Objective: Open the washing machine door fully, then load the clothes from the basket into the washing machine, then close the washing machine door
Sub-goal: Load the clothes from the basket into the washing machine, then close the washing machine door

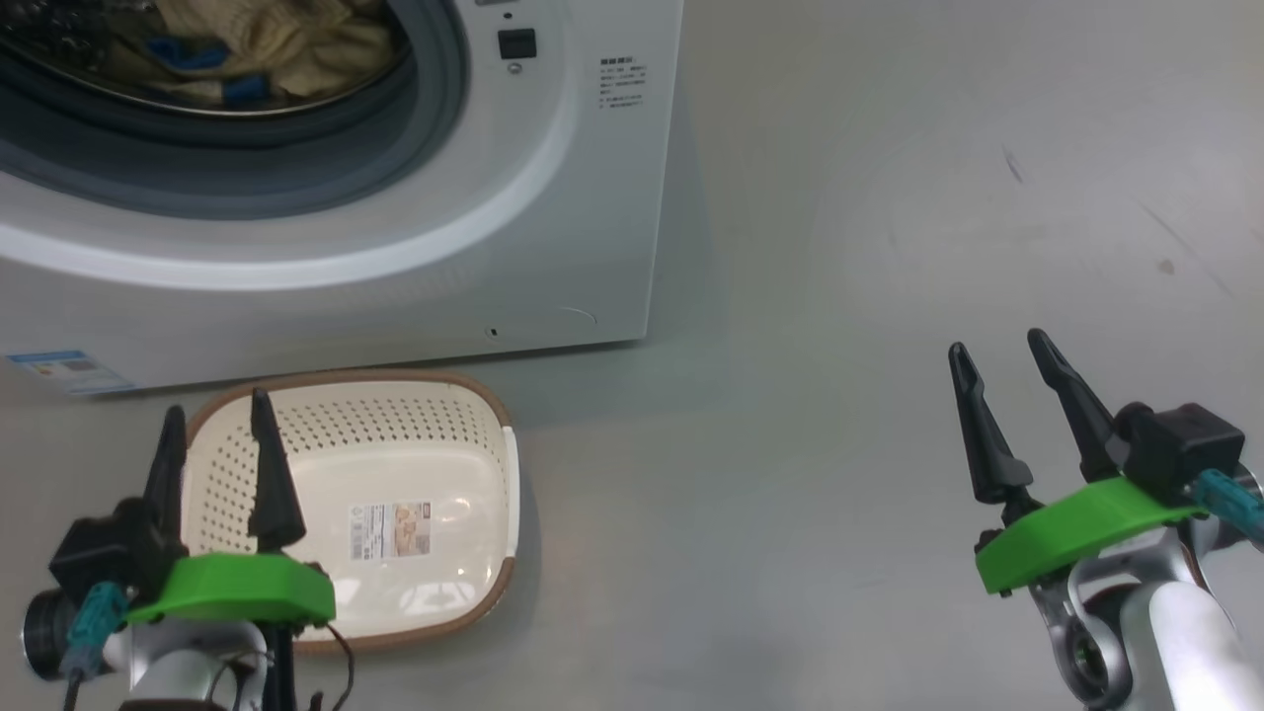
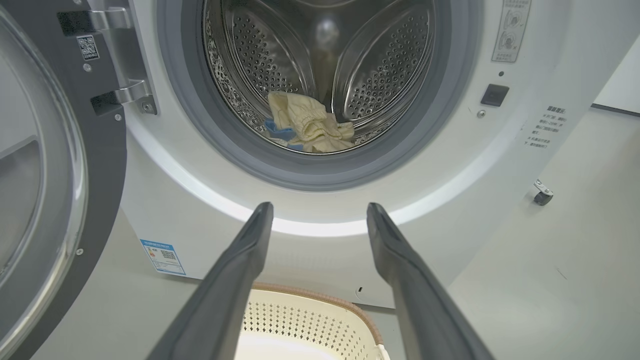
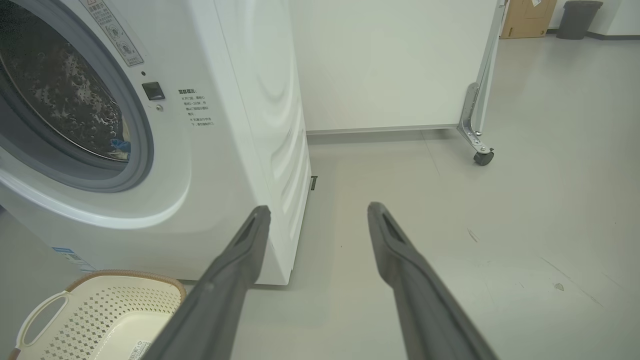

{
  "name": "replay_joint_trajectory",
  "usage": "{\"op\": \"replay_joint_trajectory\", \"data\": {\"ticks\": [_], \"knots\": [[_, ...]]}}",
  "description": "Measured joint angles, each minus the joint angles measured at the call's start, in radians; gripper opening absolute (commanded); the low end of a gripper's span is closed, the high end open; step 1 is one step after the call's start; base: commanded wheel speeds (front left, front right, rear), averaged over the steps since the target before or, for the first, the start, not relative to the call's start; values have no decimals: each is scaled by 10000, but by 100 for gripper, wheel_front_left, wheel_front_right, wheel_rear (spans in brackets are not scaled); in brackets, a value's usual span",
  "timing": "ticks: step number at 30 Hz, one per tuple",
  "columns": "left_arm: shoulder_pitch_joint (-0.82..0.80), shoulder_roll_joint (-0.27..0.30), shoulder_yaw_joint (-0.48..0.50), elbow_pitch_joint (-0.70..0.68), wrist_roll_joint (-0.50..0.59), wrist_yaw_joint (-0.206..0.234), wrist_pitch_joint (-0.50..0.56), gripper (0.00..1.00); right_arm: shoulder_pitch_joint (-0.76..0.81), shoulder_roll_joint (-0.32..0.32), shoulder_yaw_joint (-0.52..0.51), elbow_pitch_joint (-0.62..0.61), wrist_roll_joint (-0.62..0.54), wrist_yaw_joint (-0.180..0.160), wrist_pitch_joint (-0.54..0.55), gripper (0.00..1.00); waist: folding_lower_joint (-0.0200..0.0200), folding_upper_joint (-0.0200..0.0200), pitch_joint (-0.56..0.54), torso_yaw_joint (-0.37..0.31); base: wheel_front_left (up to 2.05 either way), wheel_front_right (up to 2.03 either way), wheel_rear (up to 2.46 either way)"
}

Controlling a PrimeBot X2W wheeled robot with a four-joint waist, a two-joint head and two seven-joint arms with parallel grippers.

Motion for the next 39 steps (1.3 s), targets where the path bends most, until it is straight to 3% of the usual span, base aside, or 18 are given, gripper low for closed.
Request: {"op": "replay_joint_trajectory", "data": {"ticks": [18,39], "knots": [[1753,-151,-382,50,437,88,2,100,1675,2,-357,-633,2,0,700,100,0,0,-2043,653,0,0,0],[1871,-52,-681,-272,600,215,151,100,1852,6,-349,-830,19,0,886,100,1,-1,-2385,634,0,0,0]]}}
